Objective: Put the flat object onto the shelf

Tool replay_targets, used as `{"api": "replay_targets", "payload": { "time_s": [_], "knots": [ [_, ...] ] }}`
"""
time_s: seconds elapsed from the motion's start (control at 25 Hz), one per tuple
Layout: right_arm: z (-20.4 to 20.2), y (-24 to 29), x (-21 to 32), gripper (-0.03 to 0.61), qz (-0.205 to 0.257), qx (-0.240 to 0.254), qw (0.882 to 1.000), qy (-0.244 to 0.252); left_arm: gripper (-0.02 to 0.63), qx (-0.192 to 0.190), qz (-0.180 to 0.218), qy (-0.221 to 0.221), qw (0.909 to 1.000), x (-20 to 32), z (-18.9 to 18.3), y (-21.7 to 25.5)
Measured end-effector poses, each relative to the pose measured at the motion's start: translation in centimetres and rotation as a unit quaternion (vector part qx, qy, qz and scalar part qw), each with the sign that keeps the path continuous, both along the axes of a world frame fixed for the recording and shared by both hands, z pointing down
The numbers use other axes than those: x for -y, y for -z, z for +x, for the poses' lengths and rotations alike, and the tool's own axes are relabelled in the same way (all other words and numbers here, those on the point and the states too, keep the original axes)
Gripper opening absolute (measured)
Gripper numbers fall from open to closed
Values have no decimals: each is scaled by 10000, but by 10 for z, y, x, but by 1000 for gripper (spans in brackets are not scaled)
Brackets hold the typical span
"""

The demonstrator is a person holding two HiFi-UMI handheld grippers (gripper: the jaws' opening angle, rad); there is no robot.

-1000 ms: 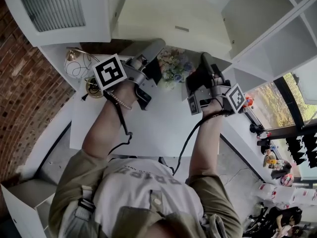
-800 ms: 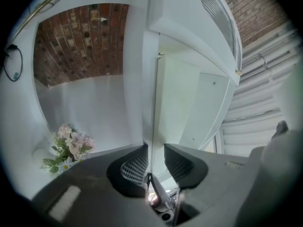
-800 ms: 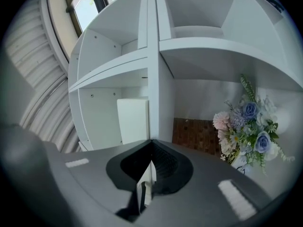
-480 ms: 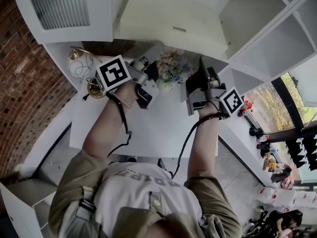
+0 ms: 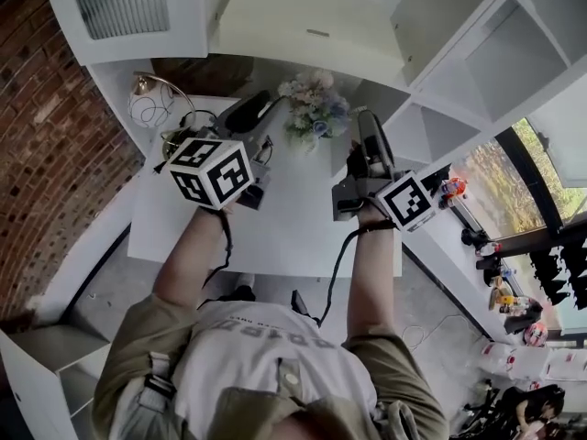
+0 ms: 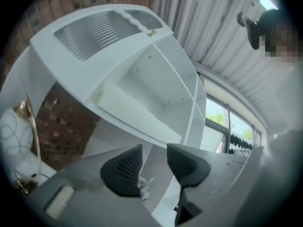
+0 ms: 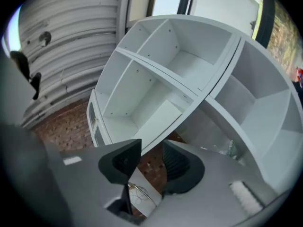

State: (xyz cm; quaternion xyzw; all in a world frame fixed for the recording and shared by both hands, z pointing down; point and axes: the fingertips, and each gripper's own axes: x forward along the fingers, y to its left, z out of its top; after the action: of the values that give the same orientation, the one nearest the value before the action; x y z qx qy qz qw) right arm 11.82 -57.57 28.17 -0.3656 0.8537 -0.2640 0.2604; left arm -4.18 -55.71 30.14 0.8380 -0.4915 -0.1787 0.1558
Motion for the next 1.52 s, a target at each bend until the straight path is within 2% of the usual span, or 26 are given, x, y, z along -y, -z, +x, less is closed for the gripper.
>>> {"api": "replay_targets", "payload": {
  "time_s": [0.12,0.24,0.4,0.52,0.84,1.0,1.28,1.52],
  "knots": [
    [0,-12,-24,146,162,-684,9971,-298,161,731,148,290,9968,-25,2,-10],
    [0,-20,-51,144,470,-1269,9894,-534,161,1270,272,576,9898,-52,3,-19],
    [-2,-30,-87,139,797,-1926,9752,-745,161,1729,360,867,9805,-85,5,-30],
    [-2,-40,-111,105,912,-2255,9662,-851,155,1987,414,1044,9736,-110,7,-38],
    [3,-62,-168,6,1119,-2873,9444,-1147,87,2347,412,1372,9614,-169,11,-60],
    [5,-69,-187,5,1127,-3023,9388,-1203,11,2551,477,1493,9541,-188,11,-63],
    [6,-76,-213,5,1166,-3049,9369,-1255,8,2630,516,1607,9499,-214,7,-70],
    [5,-72,-223,5,1334,-3063,9332,-1325,7,2749,701,1639,9448,-223,9,-61]
  ]
}}
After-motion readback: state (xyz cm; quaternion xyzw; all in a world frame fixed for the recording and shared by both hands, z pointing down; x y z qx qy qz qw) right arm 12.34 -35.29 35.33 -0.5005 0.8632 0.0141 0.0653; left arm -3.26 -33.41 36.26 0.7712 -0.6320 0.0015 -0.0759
